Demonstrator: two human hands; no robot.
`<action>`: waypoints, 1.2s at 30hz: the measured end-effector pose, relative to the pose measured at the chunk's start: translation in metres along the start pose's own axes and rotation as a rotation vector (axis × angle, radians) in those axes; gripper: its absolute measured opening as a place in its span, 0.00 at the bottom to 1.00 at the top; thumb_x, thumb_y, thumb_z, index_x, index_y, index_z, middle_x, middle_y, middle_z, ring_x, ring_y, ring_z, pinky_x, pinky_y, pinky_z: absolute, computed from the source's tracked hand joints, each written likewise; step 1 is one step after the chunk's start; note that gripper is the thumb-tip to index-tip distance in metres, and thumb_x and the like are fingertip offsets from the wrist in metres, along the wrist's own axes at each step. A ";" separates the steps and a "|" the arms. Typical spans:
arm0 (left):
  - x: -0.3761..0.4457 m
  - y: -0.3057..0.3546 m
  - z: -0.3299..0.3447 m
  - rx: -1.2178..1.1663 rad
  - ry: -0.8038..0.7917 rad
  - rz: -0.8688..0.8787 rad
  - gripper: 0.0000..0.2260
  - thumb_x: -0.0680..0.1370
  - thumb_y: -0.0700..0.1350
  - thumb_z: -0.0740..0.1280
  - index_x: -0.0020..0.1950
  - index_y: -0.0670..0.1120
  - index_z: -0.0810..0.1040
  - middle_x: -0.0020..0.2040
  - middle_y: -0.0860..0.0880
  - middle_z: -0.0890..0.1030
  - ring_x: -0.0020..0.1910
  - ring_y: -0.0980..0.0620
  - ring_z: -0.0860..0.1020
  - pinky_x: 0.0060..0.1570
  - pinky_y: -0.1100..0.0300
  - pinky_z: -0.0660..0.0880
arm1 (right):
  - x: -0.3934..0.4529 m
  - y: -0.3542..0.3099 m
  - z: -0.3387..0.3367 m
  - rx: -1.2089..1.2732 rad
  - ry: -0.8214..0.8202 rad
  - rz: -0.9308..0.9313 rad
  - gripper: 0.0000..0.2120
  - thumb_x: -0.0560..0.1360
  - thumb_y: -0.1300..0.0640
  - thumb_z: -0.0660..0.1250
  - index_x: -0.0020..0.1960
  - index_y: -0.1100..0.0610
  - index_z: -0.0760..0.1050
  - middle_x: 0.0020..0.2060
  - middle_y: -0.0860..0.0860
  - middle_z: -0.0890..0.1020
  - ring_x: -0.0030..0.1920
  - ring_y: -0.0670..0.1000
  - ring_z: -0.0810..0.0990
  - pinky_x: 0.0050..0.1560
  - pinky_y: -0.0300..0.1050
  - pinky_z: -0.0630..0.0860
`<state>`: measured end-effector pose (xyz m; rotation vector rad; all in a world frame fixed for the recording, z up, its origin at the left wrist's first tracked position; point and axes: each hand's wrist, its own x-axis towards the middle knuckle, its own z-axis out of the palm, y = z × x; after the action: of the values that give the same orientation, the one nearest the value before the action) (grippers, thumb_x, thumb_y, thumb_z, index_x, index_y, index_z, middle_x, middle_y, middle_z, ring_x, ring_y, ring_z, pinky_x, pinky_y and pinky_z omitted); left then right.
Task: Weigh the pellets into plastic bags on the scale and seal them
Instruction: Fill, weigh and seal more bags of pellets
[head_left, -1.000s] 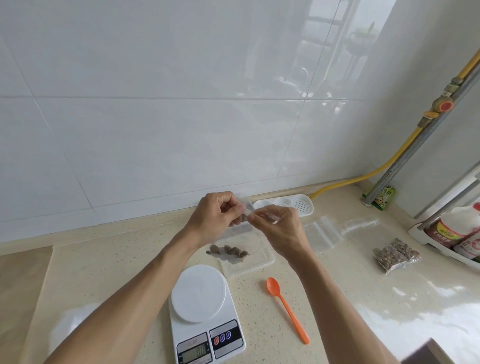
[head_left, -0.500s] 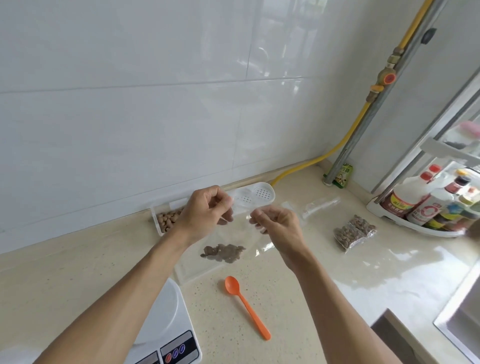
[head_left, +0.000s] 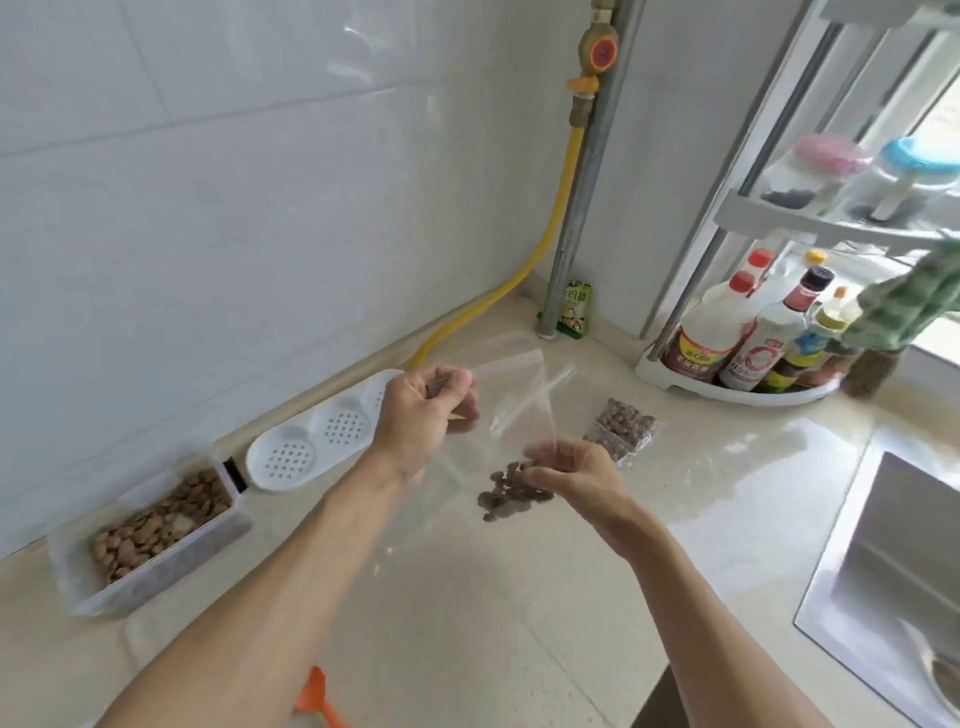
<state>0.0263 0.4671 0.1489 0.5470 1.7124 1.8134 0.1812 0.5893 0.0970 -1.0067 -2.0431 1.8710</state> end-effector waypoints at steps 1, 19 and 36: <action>0.012 -0.006 0.014 -0.032 0.007 -0.027 0.07 0.80 0.39 0.65 0.43 0.42 0.79 0.30 0.51 0.79 0.32 0.54 0.79 0.36 0.60 0.79 | 0.007 0.012 -0.016 -0.013 0.015 0.026 0.06 0.71 0.64 0.74 0.46 0.58 0.80 0.38 0.50 0.86 0.40 0.48 0.83 0.44 0.39 0.75; 0.195 -0.126 0.136 0.825 0.045 -0.072 0.23 0.71 0.51 0.74 0.28 0.46 0.63 0.25 0.51 0.65 0.27 0.49 0.64 0.30 0.59 0.60 | 0.146 0.078 -0.168 -0.120 0.528 0.213 0.16 0.72 0.60 0.76 0.56 0.58 0.75 0.34 0.47 0.80 0.33 0.47 0.78 0.35 0.42 0.75; 0.160 -0.139 0.076 0.928 0.054 -0.012 0.23 0.75 0.55 0.69 0.67 0.46 0.76 0.64 0.45 0.76 0.64 0.47 0.73 0.62 0.53 0.71 | 0.151 0.057 -0.077 -0.666 0.539 -0.137 0.13 0.76 0.51 0.66 0.57 0.56 0.79 0.54 0.53 0.79 0.56 0.54 0.72 0.53 0.49 0.68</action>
<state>-0.0257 0.6301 0.0029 0.8358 2.5407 0.9285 0.1310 0.7392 0.0130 -1.2832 -2.3117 0.7133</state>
